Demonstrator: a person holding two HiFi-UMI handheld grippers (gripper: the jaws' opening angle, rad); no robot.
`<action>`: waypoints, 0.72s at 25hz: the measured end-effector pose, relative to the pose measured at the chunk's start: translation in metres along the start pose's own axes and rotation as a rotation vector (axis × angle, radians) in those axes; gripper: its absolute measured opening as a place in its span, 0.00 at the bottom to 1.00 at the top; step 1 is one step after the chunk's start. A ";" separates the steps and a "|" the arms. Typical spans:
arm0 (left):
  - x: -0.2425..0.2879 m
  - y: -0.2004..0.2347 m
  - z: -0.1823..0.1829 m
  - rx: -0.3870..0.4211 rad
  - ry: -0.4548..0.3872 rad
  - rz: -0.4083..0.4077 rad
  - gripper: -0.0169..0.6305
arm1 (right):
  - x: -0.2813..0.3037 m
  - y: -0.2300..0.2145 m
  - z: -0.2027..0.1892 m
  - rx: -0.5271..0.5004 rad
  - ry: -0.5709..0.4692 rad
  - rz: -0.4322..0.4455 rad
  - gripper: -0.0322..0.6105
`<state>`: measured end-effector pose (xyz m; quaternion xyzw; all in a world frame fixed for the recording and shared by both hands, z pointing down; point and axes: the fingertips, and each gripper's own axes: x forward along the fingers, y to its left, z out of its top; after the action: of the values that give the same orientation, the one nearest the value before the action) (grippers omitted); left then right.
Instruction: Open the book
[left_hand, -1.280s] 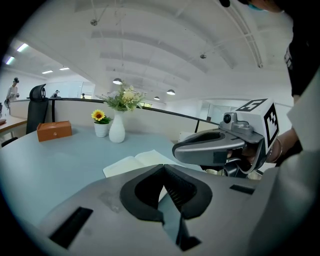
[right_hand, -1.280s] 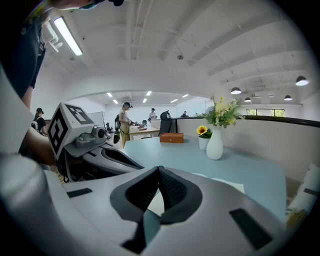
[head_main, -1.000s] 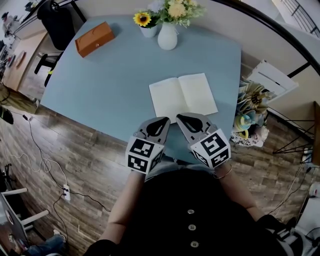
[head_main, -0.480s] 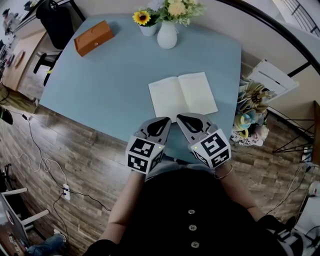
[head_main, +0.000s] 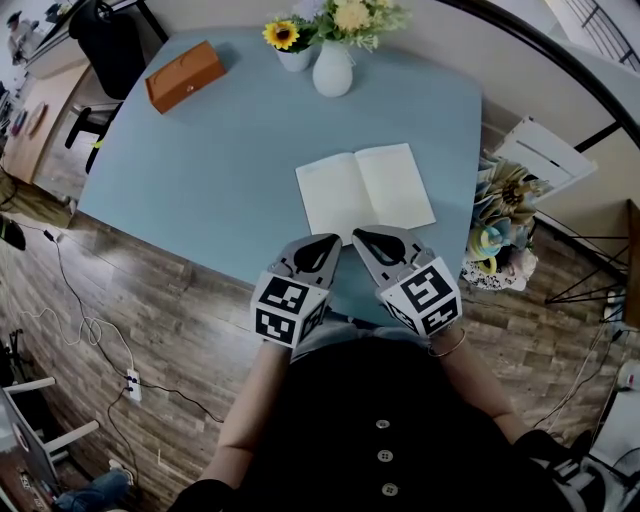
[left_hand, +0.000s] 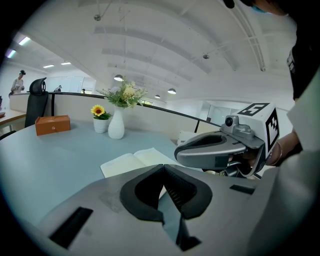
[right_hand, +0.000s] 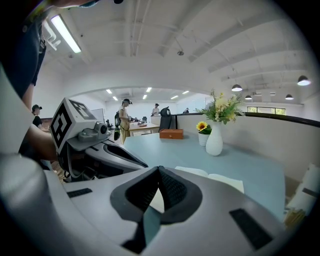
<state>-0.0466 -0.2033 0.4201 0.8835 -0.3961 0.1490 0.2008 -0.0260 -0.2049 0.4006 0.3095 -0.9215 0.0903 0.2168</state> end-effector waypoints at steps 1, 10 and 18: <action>0.000 0.000 0.000 -0.001 0.000 0.000 0.05 | 0.000 0.000 0.000 0.000 0.001 0.000 0.06; 0.001 0.001 0.001 -0.006 -0.003 0.001 0.05 | 0.002 0.000 -0.002 0.002 0.012 0.008 0.06; 0.002 0.002 0.000 -0.005 0.001 -0.001 0.05 | 0.003 -0.001 -0.003 0.006 0.016 0.010 0.06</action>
<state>-0.0466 -0.2055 0.4214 0.8830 -0.3961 0.1485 0.2033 -0.0263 -0.2059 0.4046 0.3050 -0.9209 0.0966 0.2228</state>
